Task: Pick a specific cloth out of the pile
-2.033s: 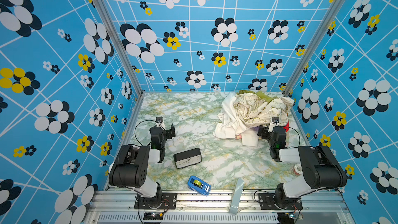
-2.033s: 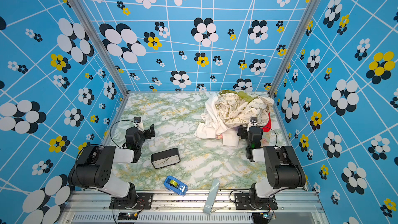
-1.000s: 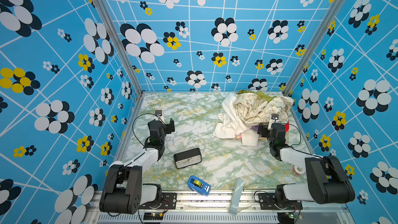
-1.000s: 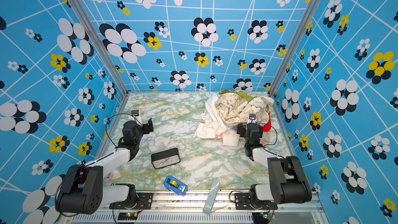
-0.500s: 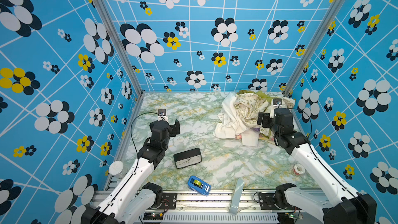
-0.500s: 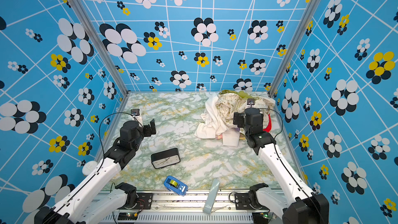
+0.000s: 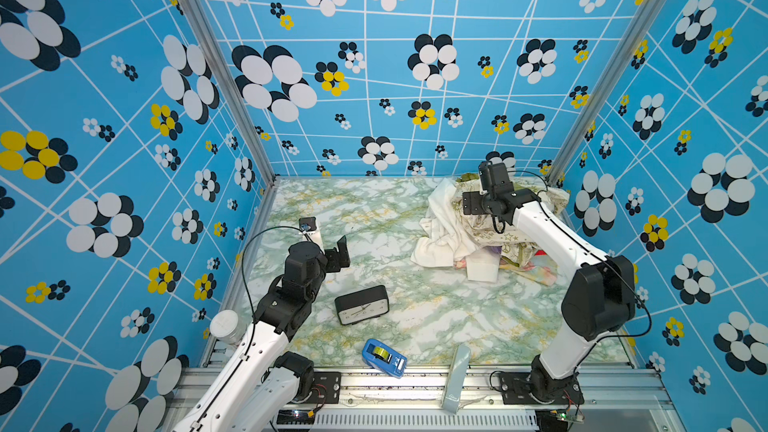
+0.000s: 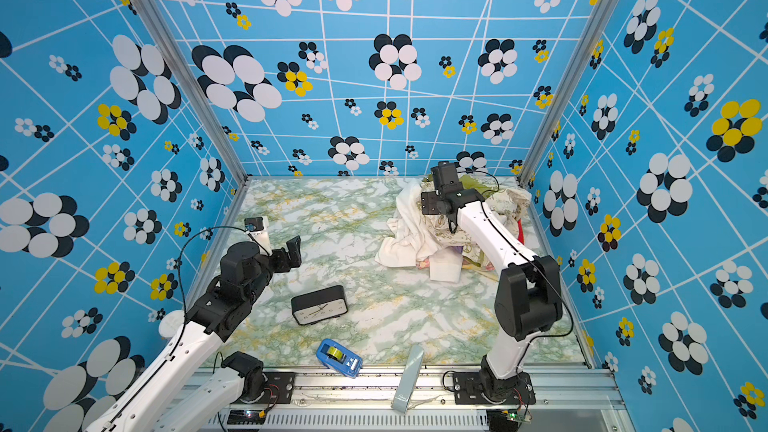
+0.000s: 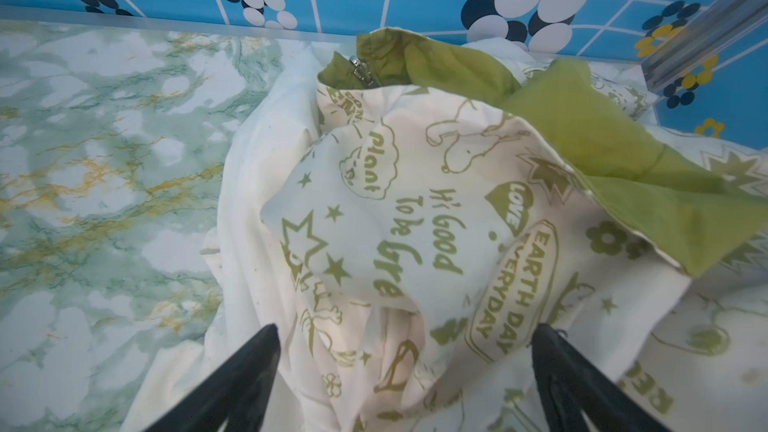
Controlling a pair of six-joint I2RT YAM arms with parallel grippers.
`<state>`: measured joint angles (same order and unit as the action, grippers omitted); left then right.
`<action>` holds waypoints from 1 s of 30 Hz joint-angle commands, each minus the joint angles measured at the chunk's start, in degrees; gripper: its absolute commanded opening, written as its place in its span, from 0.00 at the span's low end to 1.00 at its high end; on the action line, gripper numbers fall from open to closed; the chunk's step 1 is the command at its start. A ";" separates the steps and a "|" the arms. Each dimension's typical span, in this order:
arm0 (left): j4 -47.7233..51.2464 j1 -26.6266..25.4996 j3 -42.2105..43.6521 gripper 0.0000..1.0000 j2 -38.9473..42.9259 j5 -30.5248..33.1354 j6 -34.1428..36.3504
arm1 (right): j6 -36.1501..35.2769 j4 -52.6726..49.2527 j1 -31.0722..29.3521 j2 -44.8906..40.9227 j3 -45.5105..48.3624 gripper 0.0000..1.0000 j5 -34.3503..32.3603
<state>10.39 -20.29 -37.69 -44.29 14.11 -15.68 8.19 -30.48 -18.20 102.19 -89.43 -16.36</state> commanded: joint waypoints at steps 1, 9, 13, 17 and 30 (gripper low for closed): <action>0.43 -0.44 -0.11 0.97 -0.27 -1.96 -1.02 | 0.02 -3.64 -0.17 3.92 -5.64 0.95 1.62; 0.15 -0.54 -0.12 0.97 0.52 -1.81 -1.81 | -1.50 -6.67 0.57 11.22 -10.44 0.63 -2.11; 0.41 -0.54 -0.32 0.97 0.78 -1.76 -2.13 | -1.06 -6.77 1.64 10.72 -9.02 0.18 -1.63; 0.44 -0.63 -0.41 0.96 1.03 -1.78 -2.57 | -1.09 -6.25 2.45 7.12 -6.70 0.00 -2.65; 0.15 -1.25 -0.10 0.94 2.19 -1.74 -3.82 | -3.05 -4.61 8.16 -2.60 2.59 0.00 -5.68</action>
<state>10.35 -21.10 -37.69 -43.07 12.43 -18.76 6.02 -34.94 -10.63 99.33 -89.14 -20.36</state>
